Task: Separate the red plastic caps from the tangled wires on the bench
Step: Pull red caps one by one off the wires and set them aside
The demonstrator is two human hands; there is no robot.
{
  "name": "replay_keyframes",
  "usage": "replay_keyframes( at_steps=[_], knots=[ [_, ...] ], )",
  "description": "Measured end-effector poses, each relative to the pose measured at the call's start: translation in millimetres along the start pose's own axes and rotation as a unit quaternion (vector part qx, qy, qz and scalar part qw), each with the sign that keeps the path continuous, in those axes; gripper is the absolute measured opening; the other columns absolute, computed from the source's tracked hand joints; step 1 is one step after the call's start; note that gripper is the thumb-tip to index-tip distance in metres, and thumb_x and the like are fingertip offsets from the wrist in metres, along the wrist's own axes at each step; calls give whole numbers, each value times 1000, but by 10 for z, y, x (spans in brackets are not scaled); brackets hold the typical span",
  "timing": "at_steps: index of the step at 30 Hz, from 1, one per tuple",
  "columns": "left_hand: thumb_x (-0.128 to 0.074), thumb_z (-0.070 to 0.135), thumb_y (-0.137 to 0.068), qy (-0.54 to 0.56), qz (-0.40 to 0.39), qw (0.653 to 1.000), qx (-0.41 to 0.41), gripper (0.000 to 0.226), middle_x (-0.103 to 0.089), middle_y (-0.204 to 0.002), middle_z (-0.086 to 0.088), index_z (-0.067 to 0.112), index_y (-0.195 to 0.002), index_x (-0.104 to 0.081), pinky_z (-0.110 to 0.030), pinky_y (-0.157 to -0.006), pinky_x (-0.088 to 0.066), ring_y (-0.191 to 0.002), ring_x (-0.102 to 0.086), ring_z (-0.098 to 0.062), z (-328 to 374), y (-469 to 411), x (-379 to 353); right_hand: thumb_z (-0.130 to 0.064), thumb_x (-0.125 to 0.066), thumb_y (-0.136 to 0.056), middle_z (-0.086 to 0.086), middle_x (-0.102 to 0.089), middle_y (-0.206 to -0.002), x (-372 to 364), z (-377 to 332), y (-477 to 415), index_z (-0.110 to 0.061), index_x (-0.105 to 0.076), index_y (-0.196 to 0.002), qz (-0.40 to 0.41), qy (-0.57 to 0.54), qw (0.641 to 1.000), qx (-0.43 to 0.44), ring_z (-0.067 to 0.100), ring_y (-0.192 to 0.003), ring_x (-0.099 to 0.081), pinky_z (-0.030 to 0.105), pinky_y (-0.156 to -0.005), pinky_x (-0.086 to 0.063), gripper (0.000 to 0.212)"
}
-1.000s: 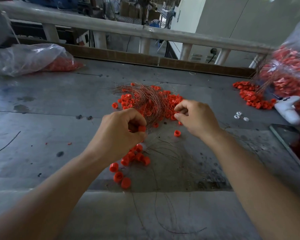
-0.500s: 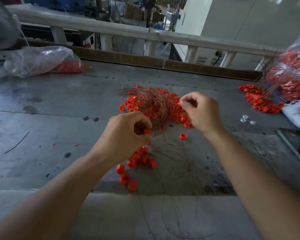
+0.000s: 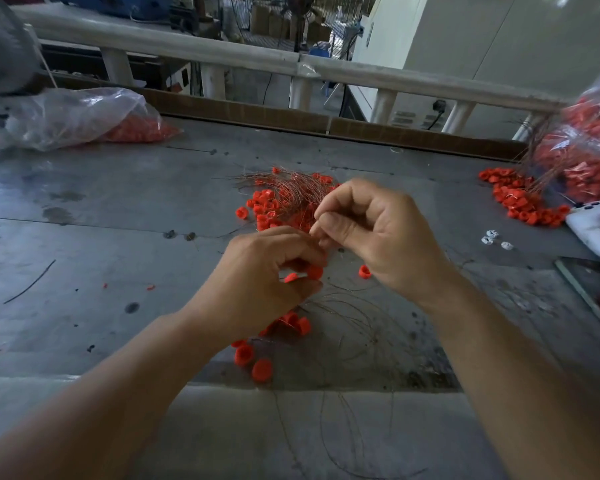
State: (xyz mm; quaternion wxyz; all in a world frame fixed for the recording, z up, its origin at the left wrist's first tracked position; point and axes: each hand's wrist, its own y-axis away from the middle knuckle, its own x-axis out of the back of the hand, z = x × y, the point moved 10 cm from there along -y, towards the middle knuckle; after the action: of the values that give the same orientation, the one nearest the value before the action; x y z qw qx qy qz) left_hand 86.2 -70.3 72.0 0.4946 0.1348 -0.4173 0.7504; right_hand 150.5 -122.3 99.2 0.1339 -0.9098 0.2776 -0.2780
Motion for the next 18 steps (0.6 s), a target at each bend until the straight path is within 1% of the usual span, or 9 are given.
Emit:
replay_keyframes(
  at_steps=[2,3,6,8,10,12,15,16,18],
  knots=[
    [-78,2,-67,-6,9,1000,-5,21,-58,-87,22,10,-86,-72,0,-75,-42,-87,-58,8,12,-2,19,-8,-62,-82,-1,-64,-76,12,40,1,-21,-59,-89,10,1,1000,-15,14,-70,-64,26,-67,-54,15],
    [-78,3,-67,-6,17,1000,-7,21,-59,-86,21,10,-85,-72,-1,-75,-42,-88,-58,4,22,-3,42,-11,-64,-81,-3,-64,-77,10,63,0,-22,-60,-91,10,17,1000,-22,13,-72,-63,26,-67,-54,15],
    [-78,4,-67,-6,36,999,-6,21,-58,-85,21,11,-85,-72,-1,-76,-42,-88,-58,4,31,-3,92,-9,-64,-81,-10,-62,-75,-47,80,-6,-16,-66,-85,-16,35,999,-24,-5,-65,-59,6,-54,-44,8],
    [-78,4,-66,-8,34,999,-5,20,-58,-84,21,10,-85,-72,0,-75,-42,-87,-58,5,40,0,83,-4,-63,-82,-11,-61,-73,-67,66,3,-11,-67,-83,-26,19,999,-20,-9,-61,-57,2,-51,-40,8],
    [-78,3,-66,-8,25,1000,-6,20,-59,-82,18,10,-84,-73,0,-75,-42,-88,-59,0,46,2,57,0,-62,-81,-11,-61,-72,-74,54,15,-14,-66,-83,-32,-8,999,-16,-11,-57,-56,1,-49,-38,15],
    [-78,2,-66,-2,22,1000,-3,20,-61,-82,15,10,-84,-72,0,-75,-42,-88,-59,-3,46,3,43,1,-62,-82,-10,-61,-72,-93,87,14,-15,-65,-79,-43,-10,999,-21,-9,-60,-57,4,-54,-42,17],
    [-77,1,-66,30,42,998,30,23,-64,-85,15,17,-82,-70,-4,-74,-46,-83,-62,-1,-28,5,76,-1,-55,-87,-5,-64,-76,-35,148,-4,-17,-60,-80,-18,-10,999,-27,3,-73,-61,18,-70,-51,19],
    [-77,3,-66,55,56,996,52,24,-66,-84,14,22,-80,-69,-7,-72,-49,-78,-64,-1,-79,9,106,0,-51,-89,-4,-65,-74,25,150,-10,-16,-57,-81,5,-43,999,-26,8,-73,-63,22,-72,-52,19],
    [-76,18,-63,129,75,984,96,20,-69,-81,7,26,-79,-66,-16,-68,-54,-71,-67,-8,-179,13,146,0,-48,-90,-3,-65,-69,171,120,-6,-15,-54,-82,53,-96,994,-12,14,-69,-65,24,-70,-53,19]
  ],
)
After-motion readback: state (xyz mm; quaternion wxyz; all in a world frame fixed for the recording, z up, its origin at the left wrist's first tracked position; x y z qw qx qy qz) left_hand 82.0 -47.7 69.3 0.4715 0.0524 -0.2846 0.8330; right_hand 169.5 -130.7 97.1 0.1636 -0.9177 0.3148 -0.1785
